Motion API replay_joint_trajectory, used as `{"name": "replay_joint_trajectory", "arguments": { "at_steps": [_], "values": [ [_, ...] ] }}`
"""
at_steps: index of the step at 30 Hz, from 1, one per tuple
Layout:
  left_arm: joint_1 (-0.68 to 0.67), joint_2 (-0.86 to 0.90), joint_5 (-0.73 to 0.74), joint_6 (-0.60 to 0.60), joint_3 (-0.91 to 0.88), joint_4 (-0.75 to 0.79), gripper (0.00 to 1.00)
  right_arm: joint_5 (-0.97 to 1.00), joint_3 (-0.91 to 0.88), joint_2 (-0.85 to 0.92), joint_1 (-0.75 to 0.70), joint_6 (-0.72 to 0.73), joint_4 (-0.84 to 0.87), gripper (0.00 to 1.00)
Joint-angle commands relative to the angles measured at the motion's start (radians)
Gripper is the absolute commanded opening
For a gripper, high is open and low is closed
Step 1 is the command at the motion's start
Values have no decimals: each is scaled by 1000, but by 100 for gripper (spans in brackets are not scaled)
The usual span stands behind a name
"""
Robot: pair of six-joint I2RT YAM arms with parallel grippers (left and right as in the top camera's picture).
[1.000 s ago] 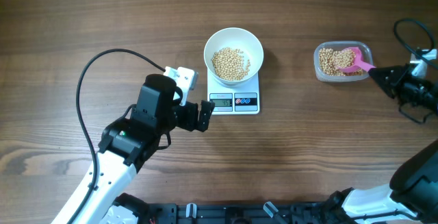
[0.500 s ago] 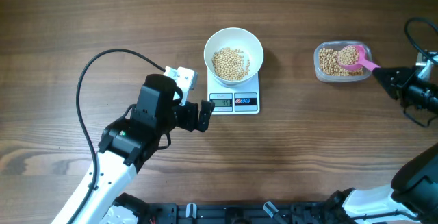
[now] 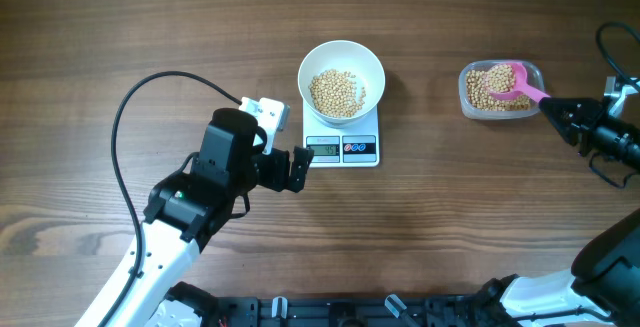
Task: Scoop item into bowl and weigh 150g on scale
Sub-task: 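Carry the filled scoop left over the white bowl with the right gripper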
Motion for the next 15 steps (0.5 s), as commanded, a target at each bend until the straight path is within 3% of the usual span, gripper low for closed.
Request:
{"name": "replay_joint_trajectory", "arguments": {
  "at_steps": [1,15],
  "values": [
    [-1,-14,4,13,-4,3,100,-122,-8,13,-2,-26,-8,4],
    [-1,-14,4,13,-4,3,100,-332,-8,13,70,-25,-45,4]
  ]
}}
